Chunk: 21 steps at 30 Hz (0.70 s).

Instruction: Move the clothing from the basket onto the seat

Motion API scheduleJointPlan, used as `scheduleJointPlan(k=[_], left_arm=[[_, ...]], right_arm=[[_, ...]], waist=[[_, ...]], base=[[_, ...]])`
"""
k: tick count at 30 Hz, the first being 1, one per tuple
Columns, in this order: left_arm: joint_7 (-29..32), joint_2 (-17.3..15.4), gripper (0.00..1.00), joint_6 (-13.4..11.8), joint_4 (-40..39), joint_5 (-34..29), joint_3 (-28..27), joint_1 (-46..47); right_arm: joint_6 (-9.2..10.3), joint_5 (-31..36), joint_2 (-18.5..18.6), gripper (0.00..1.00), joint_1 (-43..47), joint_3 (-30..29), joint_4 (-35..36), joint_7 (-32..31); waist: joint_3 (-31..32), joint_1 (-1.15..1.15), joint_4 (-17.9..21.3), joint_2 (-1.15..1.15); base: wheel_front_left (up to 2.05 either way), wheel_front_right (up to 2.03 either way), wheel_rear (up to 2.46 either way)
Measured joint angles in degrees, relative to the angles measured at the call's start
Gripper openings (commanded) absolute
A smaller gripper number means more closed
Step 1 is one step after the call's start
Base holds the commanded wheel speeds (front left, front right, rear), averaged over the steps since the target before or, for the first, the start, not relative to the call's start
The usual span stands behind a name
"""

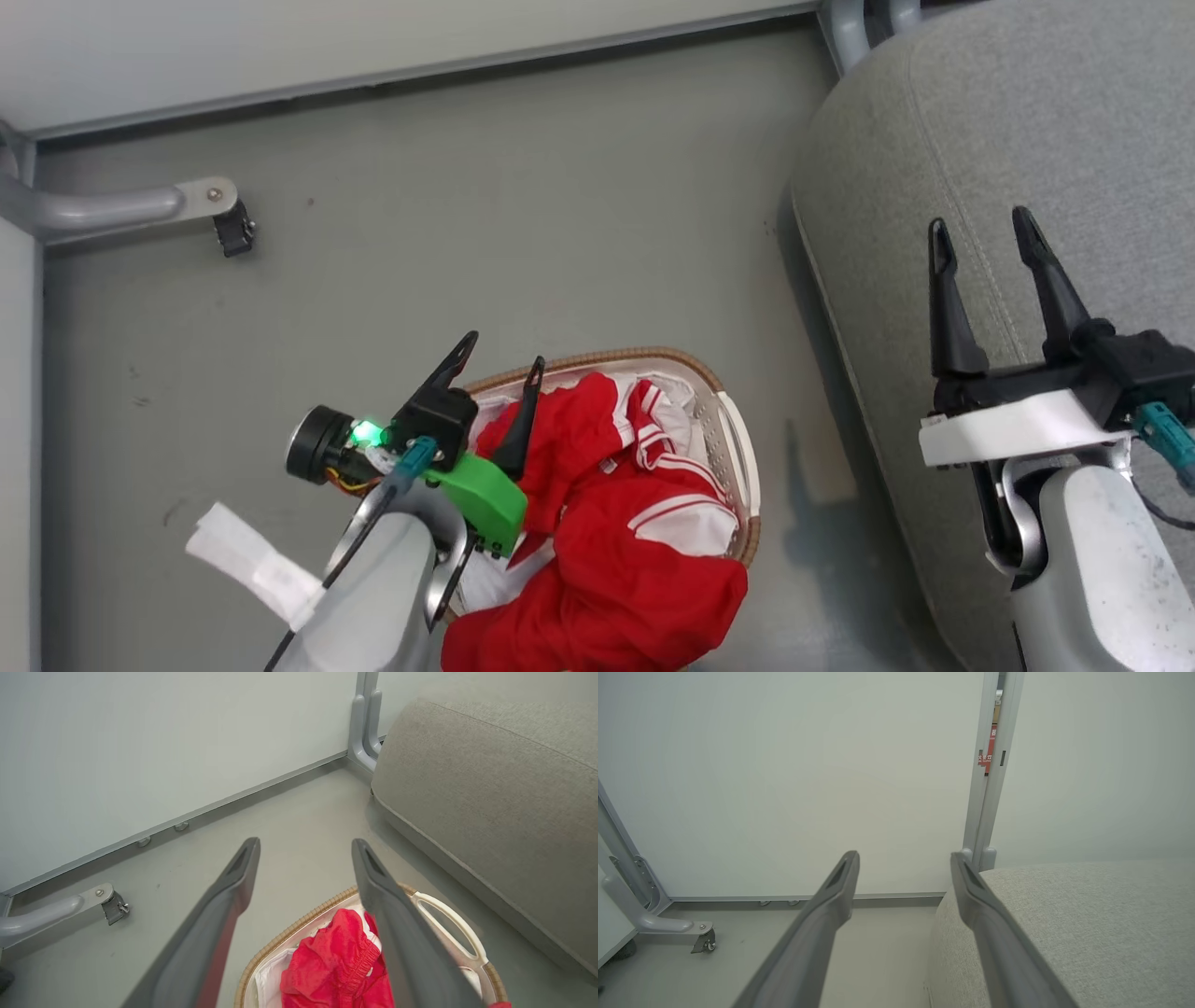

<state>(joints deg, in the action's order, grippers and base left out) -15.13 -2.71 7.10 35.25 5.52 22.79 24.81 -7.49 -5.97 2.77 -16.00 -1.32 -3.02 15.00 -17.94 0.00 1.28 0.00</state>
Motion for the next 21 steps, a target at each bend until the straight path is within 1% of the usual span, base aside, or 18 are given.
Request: scheduleJointPlan(k=[6, 13, 17, 21], left_arm=[[0.0, 0.0, 1.00, 0.2, 10.0, -2.3, 7.3, 7.9], [0.0, 0.1, 1.00, 0.3, 20.4, -4.2, 15.4, 15.0], [0.0, 0.1, 1.00, 0.3, 25.4, -4.5, 18.1, 18.0], [0.0, 0.0, 1.00, 0.3, 29.9, -3.3, 18.7, 20.1]], right_arm=[[-0.01, -0.3, 0.0, 1.00, -4.2, 0.1, 2.7, 0.0], [-0.01, -2.6, 0.1, 1.00, -7.4, 0.6, 4.8, 0.0], [-0.01, -4.4, 0.1, 1.00, -8.4, 0.7, 5.1, 0.0], [-0.01, -6.3, 0.1, 1.00, -8.7, 0.7, 5.1, 0.0]], waist=[[-6.9, 0.00, 1.6, 0.00], [-15.2, 0.01, 4.1, 0.00], [-19.5, 0.01, 6.1, 0.00], [-22.9, 0.01, 8.4, 0.00]], base=[[0.00, 0.00, 0.00], [0.00, 0.00, 0.00], [0.00, 0.00, 0.00], [0.00, 0.00, 0.00]])
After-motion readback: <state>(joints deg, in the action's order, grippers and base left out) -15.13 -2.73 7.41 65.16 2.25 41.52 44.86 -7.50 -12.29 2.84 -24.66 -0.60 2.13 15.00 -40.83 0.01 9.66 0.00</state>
